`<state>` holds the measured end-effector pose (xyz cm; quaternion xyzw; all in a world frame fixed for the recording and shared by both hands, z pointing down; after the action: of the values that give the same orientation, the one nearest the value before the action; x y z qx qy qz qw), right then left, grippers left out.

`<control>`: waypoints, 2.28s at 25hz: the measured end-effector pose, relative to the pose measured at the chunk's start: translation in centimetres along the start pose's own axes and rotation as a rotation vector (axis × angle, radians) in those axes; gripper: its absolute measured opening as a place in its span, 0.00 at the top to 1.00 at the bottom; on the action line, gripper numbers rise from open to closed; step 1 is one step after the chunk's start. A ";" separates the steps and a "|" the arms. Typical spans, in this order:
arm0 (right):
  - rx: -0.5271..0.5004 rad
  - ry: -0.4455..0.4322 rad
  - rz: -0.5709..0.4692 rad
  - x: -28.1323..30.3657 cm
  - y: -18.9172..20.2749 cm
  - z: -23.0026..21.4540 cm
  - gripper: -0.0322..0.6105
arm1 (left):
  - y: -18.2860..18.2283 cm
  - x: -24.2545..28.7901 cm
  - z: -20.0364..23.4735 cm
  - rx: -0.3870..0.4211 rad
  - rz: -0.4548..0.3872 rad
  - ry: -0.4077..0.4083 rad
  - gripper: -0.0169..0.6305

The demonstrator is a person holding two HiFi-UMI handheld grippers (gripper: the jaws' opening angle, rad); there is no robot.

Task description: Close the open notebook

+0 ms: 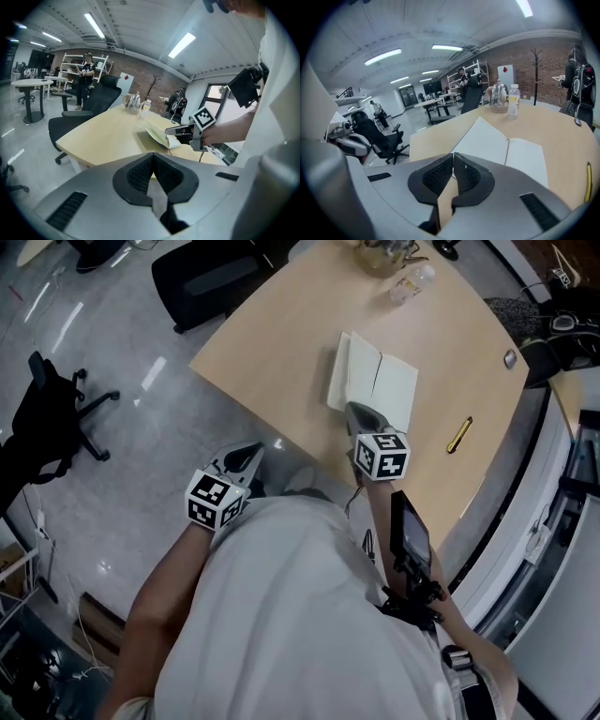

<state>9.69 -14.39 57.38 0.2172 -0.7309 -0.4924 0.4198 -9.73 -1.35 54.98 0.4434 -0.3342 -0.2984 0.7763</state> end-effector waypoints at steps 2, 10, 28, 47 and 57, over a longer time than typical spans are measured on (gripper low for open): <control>0.033 0.027 -0.043 -1.5 -0.9 -1.2 0.92 | -0.4 1.3 -1.0 0.019 0.009 0.040 0.97; 0.170 0.180 -0.152 -6.6 -1.9 -7.2 0.92 | -1.7 6.2 -4.8 0.080 0.040 0.180 0.97; 0.488 0.421 -0.032 -10.1 8.1 -19.2 0.91 | -1.8 7.7 -8.3 0.149 0.099 0.193 0.97; -0.108 0.406 -0.299 -13.7 -3.1 -15.9 0.89 | -0.8 8.1 -9.7 0.156 0.120 0.264 0.97; -0.303 0.253 0.060 -7.8 2.0 -13.9 0.83 | -1.4 7.9 -8.5 0.147 0.103 0.226 0.97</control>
<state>25.66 -15.33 58.36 0.1898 -0.5961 -0.5525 0.5508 1.37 -3.81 52.46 0.5120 -0.2879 -0.1808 0.7888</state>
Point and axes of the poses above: the fingertips, and each gripper's own axes: x forward along the fingers, z to its left, y out of its underside, the point moved 2 cm from there along -x, backward along the fingers, and after that the axes turned 15 degrees about -z, right-handed, at the moved point
